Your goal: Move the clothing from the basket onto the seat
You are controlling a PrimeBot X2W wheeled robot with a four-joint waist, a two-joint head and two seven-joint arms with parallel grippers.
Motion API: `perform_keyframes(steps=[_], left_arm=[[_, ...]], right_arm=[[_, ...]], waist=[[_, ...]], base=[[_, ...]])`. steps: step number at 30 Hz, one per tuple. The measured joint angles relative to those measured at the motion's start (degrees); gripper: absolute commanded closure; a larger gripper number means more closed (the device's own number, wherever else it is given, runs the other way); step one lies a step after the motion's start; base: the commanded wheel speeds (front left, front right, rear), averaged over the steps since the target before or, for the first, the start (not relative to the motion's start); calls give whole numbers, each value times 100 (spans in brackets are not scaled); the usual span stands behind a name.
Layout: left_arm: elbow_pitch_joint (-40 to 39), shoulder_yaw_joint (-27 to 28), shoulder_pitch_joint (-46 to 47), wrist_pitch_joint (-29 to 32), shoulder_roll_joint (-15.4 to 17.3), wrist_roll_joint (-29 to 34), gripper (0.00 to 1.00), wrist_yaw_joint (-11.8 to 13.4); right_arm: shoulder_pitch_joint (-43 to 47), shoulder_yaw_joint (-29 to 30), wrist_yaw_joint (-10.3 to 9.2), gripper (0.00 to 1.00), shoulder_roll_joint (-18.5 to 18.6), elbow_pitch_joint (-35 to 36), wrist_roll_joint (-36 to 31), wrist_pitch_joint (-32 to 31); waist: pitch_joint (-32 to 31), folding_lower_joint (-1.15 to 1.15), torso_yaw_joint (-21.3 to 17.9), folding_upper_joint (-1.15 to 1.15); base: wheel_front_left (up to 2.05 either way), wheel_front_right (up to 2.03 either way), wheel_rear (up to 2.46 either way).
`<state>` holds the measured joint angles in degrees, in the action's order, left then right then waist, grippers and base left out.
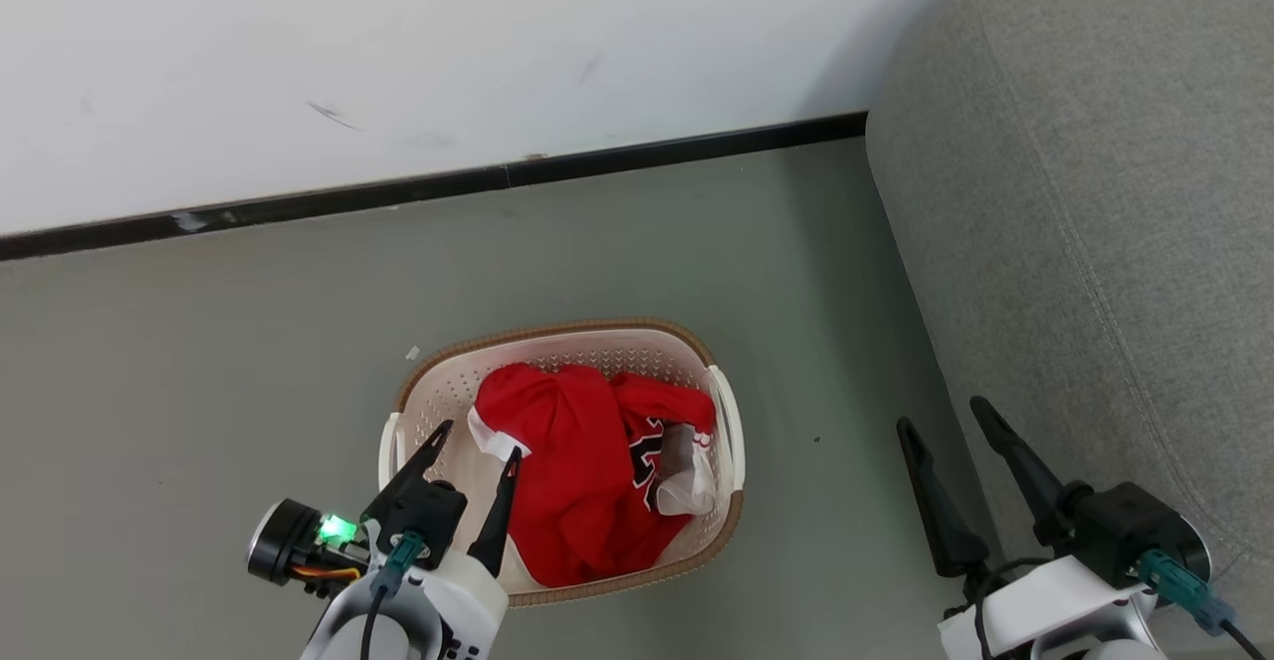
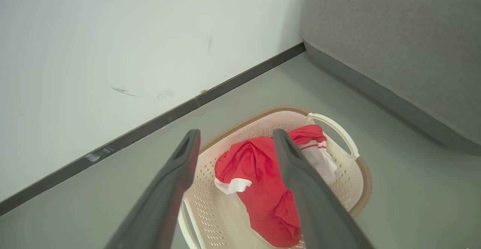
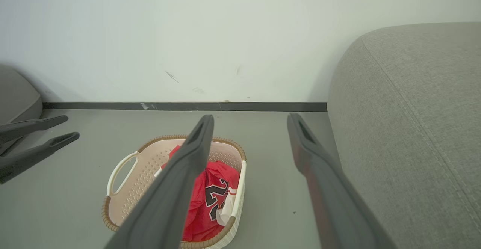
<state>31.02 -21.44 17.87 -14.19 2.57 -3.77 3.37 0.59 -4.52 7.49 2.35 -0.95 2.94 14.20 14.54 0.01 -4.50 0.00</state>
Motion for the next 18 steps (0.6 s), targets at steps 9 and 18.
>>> perform_keyframes(steps=[9, 18], left_arm=[[479, -87, 550, 13, -9, 122, 0, -3], [927, -97, 1050, 51, 108, 345, 0, 1]], right_arm=[[-208, -23, 0, 0, 1, 226, 9, 0], [-573, -36, 0, 0, 1, 485, 201, 1]], waist=[[560, 0, -235, 0], [1183, 0, -517, 0]], base=[[0, 0, 0], [0, 0, 0]])
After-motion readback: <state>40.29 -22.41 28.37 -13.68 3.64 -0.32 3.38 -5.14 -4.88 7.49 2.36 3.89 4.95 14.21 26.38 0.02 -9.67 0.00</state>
